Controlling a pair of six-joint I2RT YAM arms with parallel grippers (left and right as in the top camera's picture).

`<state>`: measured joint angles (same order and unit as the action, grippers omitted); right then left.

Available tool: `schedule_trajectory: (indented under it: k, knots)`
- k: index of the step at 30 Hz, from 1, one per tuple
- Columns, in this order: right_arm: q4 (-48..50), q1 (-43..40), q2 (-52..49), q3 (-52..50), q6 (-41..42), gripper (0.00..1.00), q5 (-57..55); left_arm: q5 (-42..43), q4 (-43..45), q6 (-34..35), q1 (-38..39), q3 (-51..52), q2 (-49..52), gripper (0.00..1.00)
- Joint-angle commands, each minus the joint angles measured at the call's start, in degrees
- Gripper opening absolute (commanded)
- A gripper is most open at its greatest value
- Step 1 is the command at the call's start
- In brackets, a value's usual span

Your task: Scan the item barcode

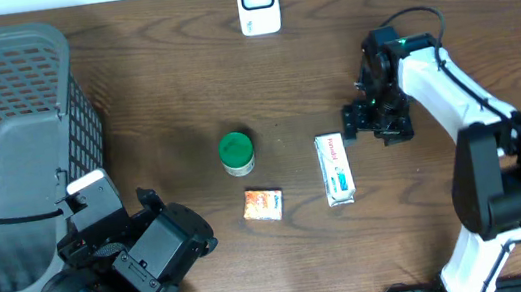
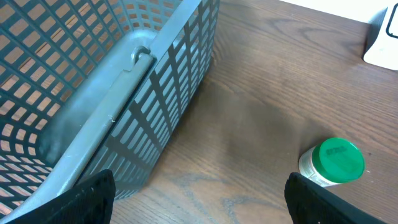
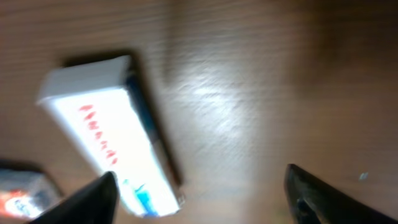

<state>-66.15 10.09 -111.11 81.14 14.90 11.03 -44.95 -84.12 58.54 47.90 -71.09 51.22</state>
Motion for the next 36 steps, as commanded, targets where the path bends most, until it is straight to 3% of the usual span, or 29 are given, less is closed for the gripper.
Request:
schedule_trajectory:
  k: [1, 6, 12, 17, 31, 36]
  knots:
    - [-0.37, 2.56, 3.28, -0.26, 1.90, 0.99, 1.49, -0.52, -0.28, 0.70, 0.02, 0.04, 0.00, 0.85]
    - [-2.40, 6.91, 3.37, -0.68, 9.90, 0.99, 0.39, -0.52, -0.26, 0.70, 0.02, 0.04, 0.00, 0.85]
    - [-1.57, 15.23, 2.67, -0.70, 21.77, 0.99, -14.78, -0.52, -0.28, 0.68, 0.02, 0.07, 0.00, 0.85]
    - [-0.20, 17.90, 0.81, -0.70, 26.25, 0.99, -16.94, -0.52, -0.28, 0.70, 0.02, 0.04, 0.00, 0.85]
    - [1.27, 18.34, -9.22, -0.70, 22.47, 0.99, -12.83, -0.52, -0.28, 0.70, 0.02, 0.07, 0.00, 0.85]
    - [1.44, 17.90, -11.43, -0.70, 17.70, 0.99, -9.68, -0.52, -0.28, 0.70, 0.02, 0.07, 0.00, 0.85]
